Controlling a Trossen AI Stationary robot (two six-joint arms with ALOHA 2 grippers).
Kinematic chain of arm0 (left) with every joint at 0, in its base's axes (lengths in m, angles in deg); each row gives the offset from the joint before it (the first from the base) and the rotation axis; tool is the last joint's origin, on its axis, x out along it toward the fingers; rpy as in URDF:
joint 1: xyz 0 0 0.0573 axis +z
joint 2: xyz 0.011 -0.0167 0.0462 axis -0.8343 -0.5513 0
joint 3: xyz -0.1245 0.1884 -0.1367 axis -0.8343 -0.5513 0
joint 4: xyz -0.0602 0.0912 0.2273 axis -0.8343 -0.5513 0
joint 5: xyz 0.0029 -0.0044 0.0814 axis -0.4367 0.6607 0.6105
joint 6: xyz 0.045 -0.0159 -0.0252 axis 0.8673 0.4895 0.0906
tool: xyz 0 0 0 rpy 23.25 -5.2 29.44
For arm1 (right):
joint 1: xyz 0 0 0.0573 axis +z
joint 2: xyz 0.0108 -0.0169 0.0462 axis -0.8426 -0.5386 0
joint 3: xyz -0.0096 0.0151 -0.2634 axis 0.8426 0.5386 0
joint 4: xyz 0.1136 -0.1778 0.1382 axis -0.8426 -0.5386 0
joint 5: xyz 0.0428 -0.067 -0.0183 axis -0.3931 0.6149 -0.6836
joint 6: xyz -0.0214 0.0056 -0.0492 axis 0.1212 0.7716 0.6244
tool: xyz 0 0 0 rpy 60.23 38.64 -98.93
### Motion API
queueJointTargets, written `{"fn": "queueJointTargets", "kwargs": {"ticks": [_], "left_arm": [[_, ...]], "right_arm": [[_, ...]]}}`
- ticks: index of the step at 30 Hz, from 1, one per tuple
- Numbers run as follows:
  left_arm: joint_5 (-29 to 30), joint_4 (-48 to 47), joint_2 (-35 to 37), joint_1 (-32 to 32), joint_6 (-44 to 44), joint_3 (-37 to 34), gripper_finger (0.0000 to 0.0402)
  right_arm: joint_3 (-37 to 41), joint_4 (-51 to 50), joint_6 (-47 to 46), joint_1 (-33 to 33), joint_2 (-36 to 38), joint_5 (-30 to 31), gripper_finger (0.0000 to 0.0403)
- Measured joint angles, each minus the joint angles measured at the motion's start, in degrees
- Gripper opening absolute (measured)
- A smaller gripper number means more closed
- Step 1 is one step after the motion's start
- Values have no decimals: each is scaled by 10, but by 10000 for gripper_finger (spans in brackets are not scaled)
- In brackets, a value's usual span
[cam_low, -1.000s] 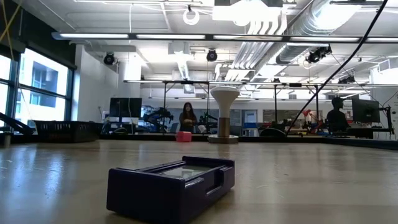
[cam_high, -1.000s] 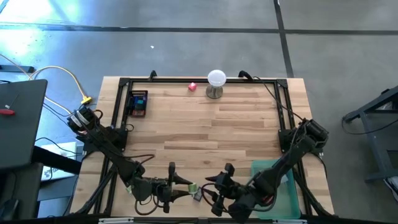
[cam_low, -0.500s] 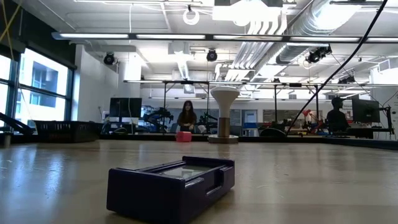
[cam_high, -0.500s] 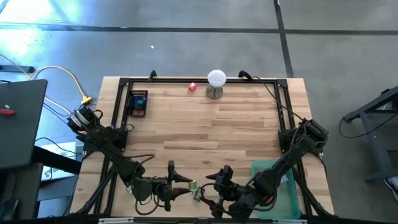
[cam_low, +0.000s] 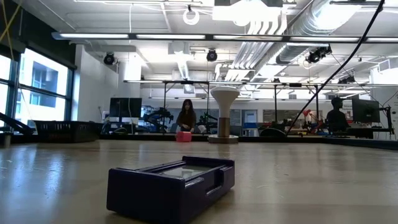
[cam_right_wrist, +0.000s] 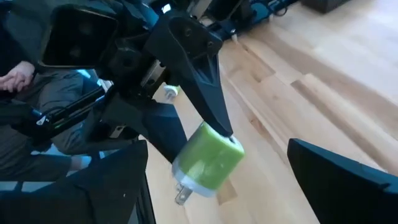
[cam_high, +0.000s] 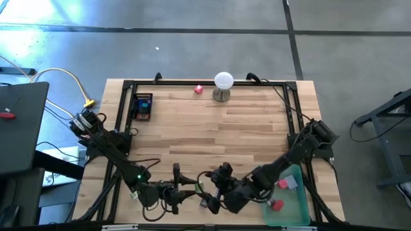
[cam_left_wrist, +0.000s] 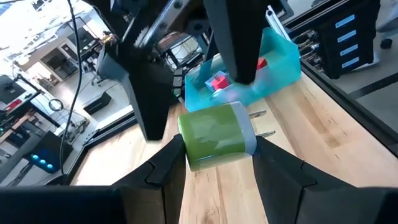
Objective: Pick & Place Office items
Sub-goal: Put the right green charger adapter into the green bin
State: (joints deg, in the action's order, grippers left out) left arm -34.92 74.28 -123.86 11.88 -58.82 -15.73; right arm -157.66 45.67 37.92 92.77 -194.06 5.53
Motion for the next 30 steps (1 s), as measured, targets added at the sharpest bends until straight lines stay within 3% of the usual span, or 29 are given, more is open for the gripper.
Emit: {"fn": "queueJointTargets", "kwargs": {"ticks": [5, 9, 25, 30], "left_arm": [[1, 0, 0, 0, -1, 0, 151], [2, -1, 0, 0, -3, 0, 151], [3, -2, 0, -1, 2, 0, 151], [4, -5, 0, -1, 4, 0, 152]], "right_arm": [[0, 28, 5, -19, -14, -66, 369], [1, 52, 28, -25, -22, -82, 349], [0, 65, 50, -29, -23, -97, 171], [0, 51, 42, -36, -23, -106, 147]]}}
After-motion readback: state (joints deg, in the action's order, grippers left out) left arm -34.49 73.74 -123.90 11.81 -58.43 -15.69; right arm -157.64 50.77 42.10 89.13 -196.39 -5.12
